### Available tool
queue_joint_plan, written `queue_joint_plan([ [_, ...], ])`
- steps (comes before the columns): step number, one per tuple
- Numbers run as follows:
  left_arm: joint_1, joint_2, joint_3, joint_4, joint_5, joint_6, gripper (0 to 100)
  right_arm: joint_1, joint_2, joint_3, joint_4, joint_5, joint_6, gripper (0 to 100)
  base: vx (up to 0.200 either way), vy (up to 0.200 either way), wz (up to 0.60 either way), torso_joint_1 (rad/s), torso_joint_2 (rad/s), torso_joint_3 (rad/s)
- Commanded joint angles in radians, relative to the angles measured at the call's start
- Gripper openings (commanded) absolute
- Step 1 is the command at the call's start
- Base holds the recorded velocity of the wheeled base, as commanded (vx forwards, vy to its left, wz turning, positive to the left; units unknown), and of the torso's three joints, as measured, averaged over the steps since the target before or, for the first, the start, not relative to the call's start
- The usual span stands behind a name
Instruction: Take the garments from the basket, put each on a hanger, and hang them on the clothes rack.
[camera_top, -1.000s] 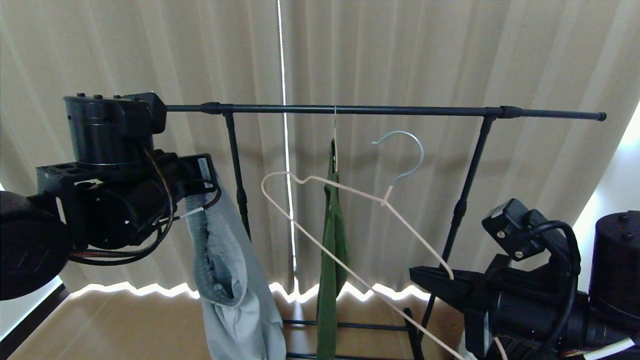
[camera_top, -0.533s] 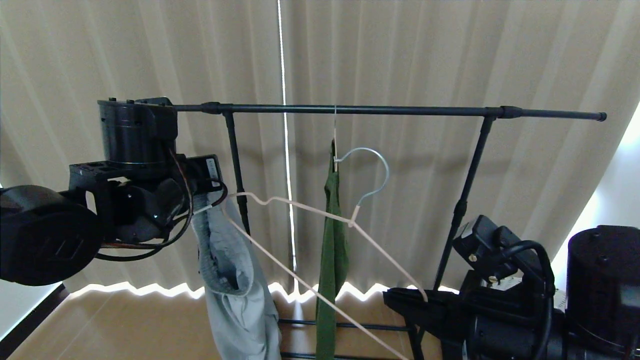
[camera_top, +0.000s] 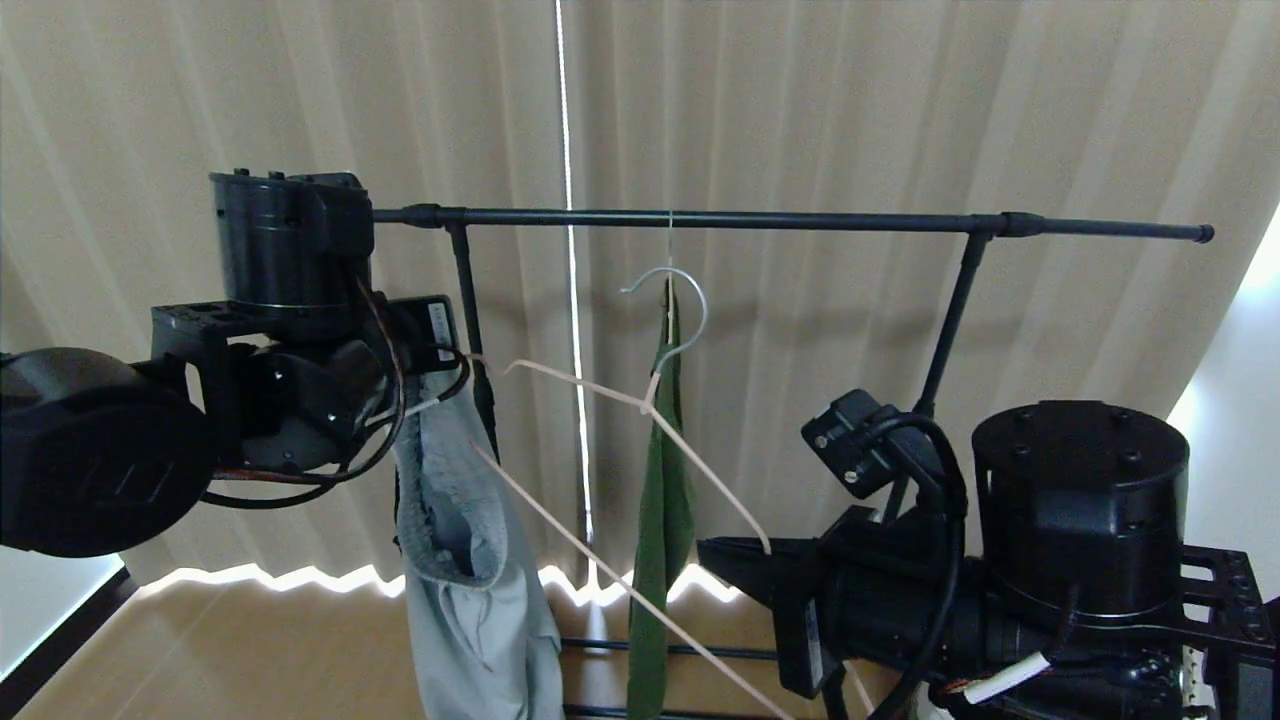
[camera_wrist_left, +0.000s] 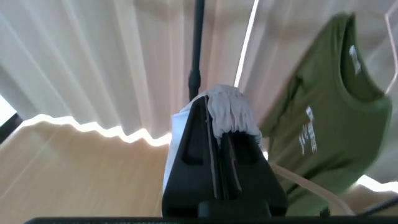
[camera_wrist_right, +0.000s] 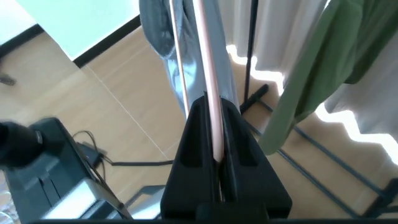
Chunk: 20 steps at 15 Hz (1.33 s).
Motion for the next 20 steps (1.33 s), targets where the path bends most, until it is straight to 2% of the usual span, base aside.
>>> queue_joint_plan([
  [1,0.035,0.0,-0.012,0.003,0.004,0.025,0,0.0,-0.043,0.028,-0.005,0.009,0.001,0,0.0,0.0,0.0,0.0,0.0,0.0],
  [5,0.048,0.027,-0.031,-0.003,0.048,0.04,0,0.049,-0.135,0.084,-0.002,0.04,0.001,0,0.0,0.0,0.0,0.0,0.0,0.0],
  [9,0.031,0.035,-0.047,-0.003,0.059,0.04,0,0.056,-0.117,0.071,-0.005,0.04,0.001,0,0.0,0.0,0.0,0.0,0.0,0.0],
  [20,0.068,0.073,-0.074,-0.002,0.064,0.042,0,0.092,-0.106,0.068,-0.005,0.04,-0.001,0,0.0,0.0,0.0,0.0,0.0,0.0],
])
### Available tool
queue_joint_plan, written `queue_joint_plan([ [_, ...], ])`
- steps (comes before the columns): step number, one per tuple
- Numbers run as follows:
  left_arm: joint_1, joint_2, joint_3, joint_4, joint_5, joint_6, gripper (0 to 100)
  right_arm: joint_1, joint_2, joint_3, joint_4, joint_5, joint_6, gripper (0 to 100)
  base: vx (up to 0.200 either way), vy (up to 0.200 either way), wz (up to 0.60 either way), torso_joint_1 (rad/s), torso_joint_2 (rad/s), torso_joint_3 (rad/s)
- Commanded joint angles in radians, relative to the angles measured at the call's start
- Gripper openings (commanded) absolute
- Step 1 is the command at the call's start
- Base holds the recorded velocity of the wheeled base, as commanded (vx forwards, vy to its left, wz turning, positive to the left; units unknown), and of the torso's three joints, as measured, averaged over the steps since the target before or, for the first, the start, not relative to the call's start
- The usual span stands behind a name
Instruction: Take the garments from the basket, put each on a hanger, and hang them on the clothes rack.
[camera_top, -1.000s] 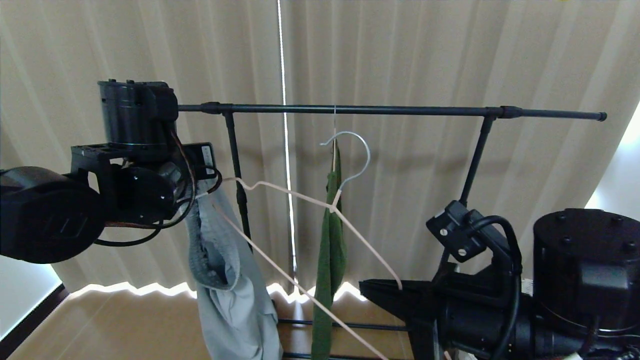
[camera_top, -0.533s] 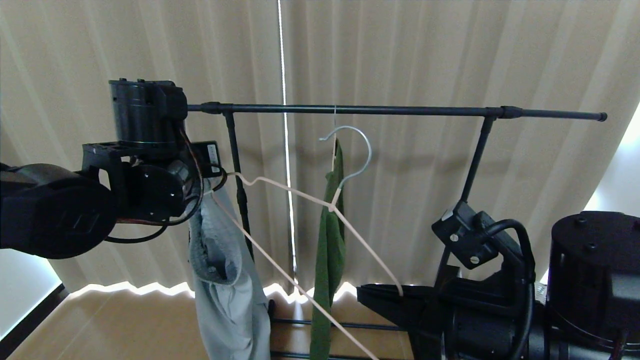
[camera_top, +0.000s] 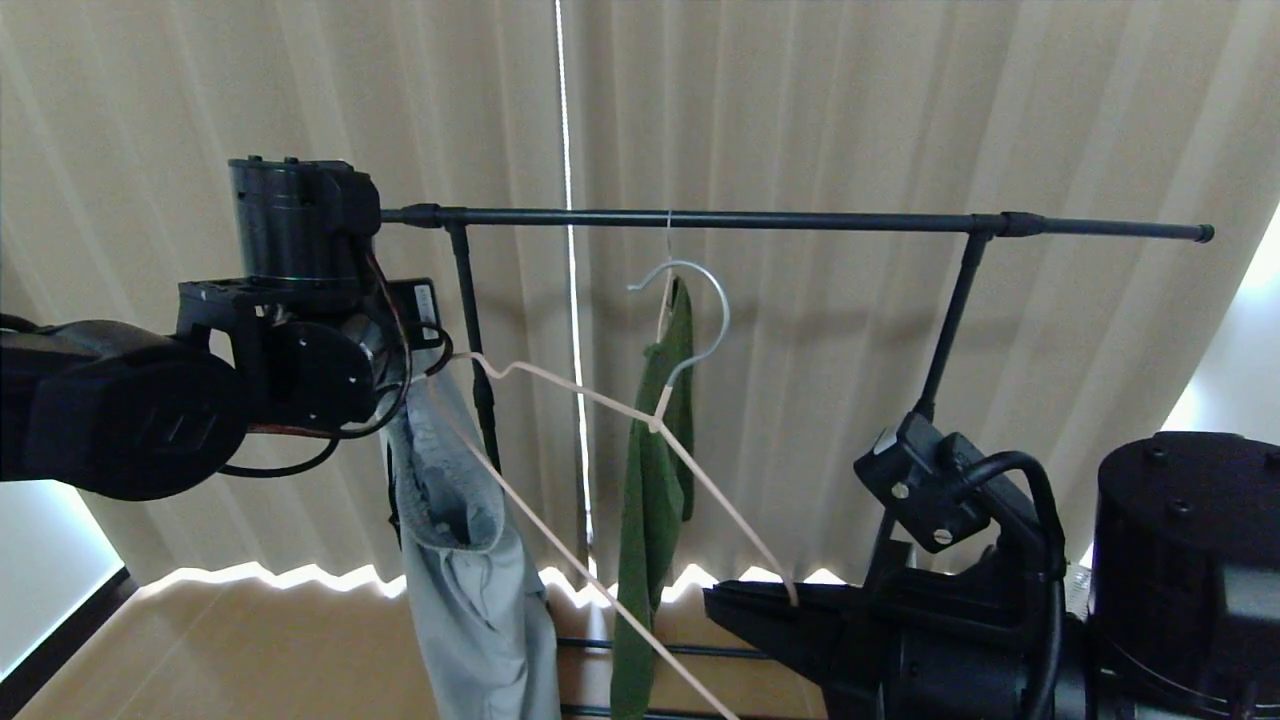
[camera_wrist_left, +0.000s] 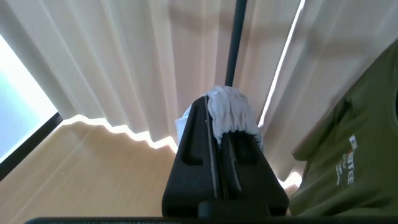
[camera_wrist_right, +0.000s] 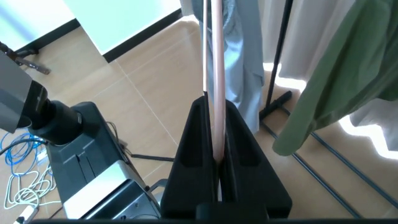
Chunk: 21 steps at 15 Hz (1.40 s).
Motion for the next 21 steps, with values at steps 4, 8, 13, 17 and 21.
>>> queue_joint_plan([
  [4,-0.013,0.009,0.014,-0.003,0.018,-0.003,0,0.012,0.064,-0.043,-0.002,-0.002,0.0,0,0.0,0.0,0.0,0.0,0.0,0.0],
  [8,-0.075,-0.027,0.017,0.003,0.026,-0.003,0,-0.047,0.22,-0.184,0.004,-0.003,0.004,0,0.0,0.0,0.0,0.0,0.0,0.0],
  [13,0.021,0.011,0.008,-0.009,0.049,0.02,0,-0.071,0.171,-0.138,-0.001,-0.002,0.038,0,0.0,0.0,0.0,0.0,0.0,0.0],
  [17,0.033,0.042,0.002,-0.043,0.054,0.017,0,-0.034,0.095,-0.092,-0.002,0.041,0.038,0,0.0,0.0,0.0,0.0,0.0,0.0],
  [21,0.028,0.037,-0.006,-0.058,0.055,0.017,0,-0.034,0.076,-0.088,-0.002,0.126,0.035,0,0.0,0.0,0.0,0.0,0.0,0.0],
])
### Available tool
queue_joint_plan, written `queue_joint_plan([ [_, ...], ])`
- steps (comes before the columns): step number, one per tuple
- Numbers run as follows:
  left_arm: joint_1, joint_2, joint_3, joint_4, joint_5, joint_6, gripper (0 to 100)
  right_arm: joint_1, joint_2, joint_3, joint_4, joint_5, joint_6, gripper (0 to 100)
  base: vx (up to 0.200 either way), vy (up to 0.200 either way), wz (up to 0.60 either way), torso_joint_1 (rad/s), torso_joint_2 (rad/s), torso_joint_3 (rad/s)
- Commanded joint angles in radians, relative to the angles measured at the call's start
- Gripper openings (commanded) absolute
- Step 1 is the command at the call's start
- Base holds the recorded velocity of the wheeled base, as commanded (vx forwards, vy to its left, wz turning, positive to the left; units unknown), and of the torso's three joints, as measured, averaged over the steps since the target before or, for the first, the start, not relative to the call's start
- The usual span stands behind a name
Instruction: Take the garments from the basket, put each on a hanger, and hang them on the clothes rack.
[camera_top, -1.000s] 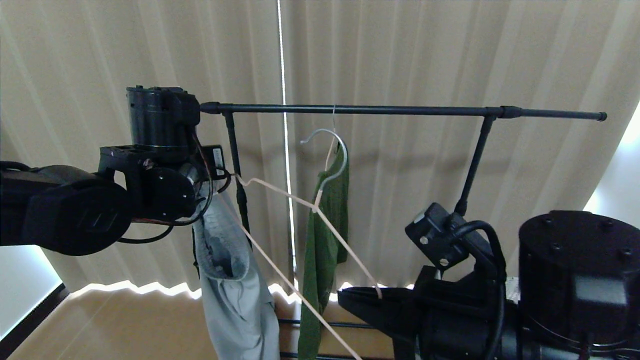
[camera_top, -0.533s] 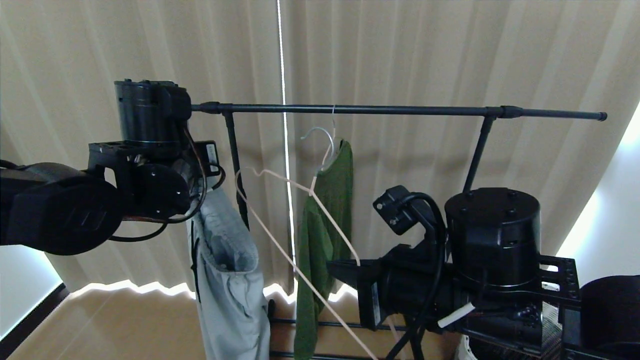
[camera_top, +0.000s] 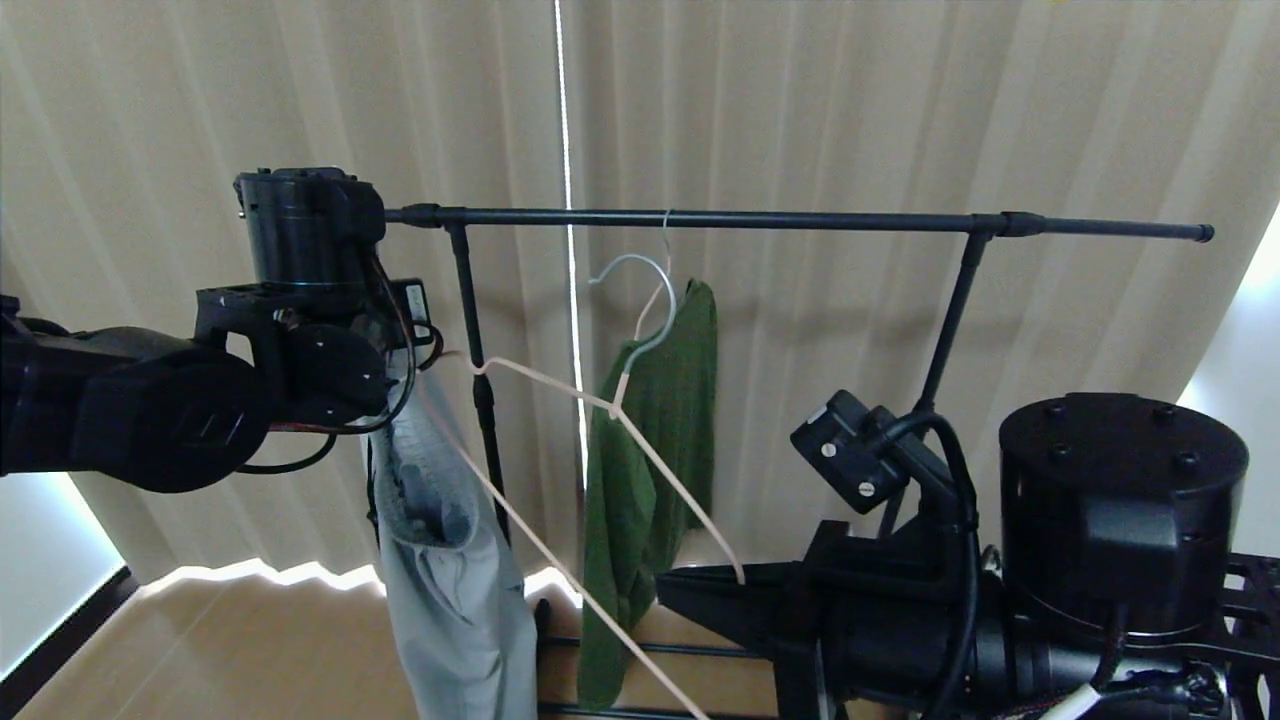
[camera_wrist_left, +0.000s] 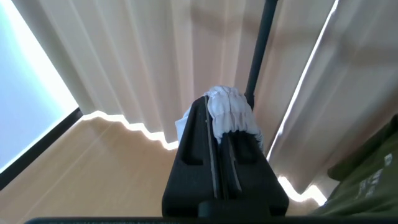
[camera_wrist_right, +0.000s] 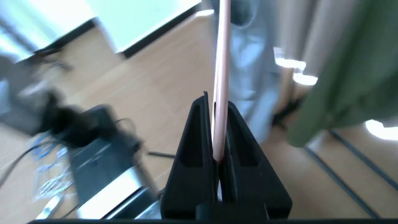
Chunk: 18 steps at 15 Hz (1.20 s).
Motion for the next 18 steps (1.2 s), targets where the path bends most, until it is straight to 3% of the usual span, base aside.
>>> queue_joint_plan([
  [1,-0.007,-0.001,-0.004,-0.001,0.0,-0.001,0,0.001,-0.007,-0.005,0.0,0.003,-0.001,0,0.0,0.0,0.0,0.0,0.0,0.0],
  [8,0.008,0.017,-0.024,0.0,0.0,0.002,0,0.007,-0.014,-0.005,0.003,0.004,-0.007,0,0.0,0.0,0.0,0.0,0.0,0.0],
  [13,-0.025,0.022,-0.044,0.002,0.0,0.008,0,0.007,0.016,-0.023,0.003,0.055,-0.033,0,0.0,0.0,0.0,0.0,0.0,0.0],
  [16,-0.036,0.009,-0.039,0.003,0.0,0.008,0,-0.009,0.072,-0.079,0.003,0.05,-0.034,0,0.0,0.0,0.0,0.0,0.0,0.0],
  [18,-0.055,-0.018,-0.036,0.005,0.0,0.008,0,-0.087,0.151,-0.175,0.009,0.05,-0.034,0,0.0,0.0,0.0,0.0,0.0,0.0],
])
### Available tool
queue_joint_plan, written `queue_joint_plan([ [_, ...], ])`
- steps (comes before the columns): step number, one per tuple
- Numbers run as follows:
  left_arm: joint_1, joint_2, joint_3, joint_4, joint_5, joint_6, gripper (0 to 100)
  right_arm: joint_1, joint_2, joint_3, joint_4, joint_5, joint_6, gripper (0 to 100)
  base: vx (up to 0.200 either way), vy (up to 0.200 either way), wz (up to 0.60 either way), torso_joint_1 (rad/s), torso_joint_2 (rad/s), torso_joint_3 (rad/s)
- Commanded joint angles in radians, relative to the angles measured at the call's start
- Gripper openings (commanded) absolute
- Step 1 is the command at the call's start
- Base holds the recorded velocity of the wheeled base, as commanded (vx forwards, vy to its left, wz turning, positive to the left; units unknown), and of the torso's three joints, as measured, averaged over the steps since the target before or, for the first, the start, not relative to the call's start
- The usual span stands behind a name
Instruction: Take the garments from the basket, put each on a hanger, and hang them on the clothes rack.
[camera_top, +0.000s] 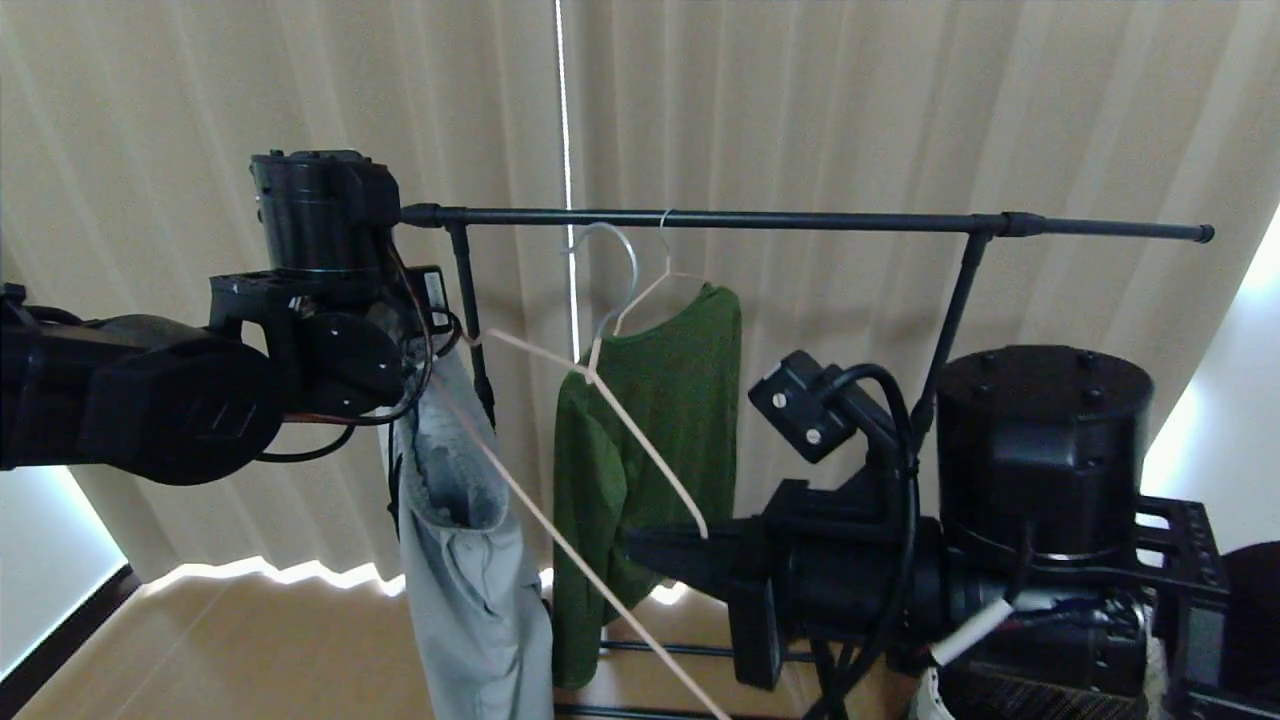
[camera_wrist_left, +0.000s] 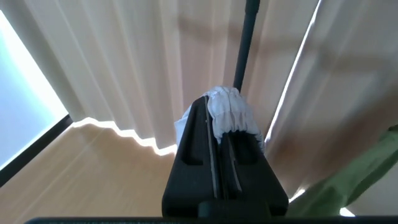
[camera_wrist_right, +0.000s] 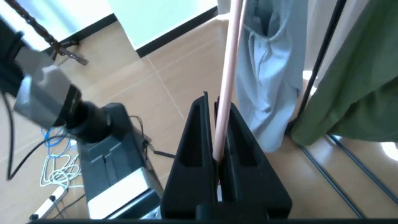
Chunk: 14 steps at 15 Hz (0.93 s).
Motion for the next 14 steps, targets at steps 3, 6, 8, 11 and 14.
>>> queue_joint_plan([
  [3,-0.051,-0.039,0.005,0.001,-0.001,0.001,0,-0.085,0.143,-0.129,-0.002,-0.001,0.002,0,0.0,0.0,0.0,0.0,0.0,0.0],
  [6,-0.075,-0.042,0.005,0.001,0.0,0.01,0,-0.094,0.166,-0.149,-0.005,-0.001,0.002,0,0.0,0.0,0.0,0.0,0.0,0.0],
  [8,-0.109,-0.044,0.009,0.001,0.0,0.014,0,-0.106,0.192,-0.176,-0.005,-0.001,0.002,0,0.0,0.0,0.0,0.0,0.0,0.0],
  [11,-0.151,-0.079,0.032,0.0,-0.006,0.018,0,-0.137,0.229,-0.23,0.009,-0.001,0.0,0,0.0,0.0,0.0,0.0,0.0,0.0],
  [14,-0.229,-0.139,0.081,0.0,-0.115,0.027,0,-0.154,0.243,-0.281,0.073,-0.001,-0.001,0,0.0,0.0,0.0,0.0,0.0,0.0],
])
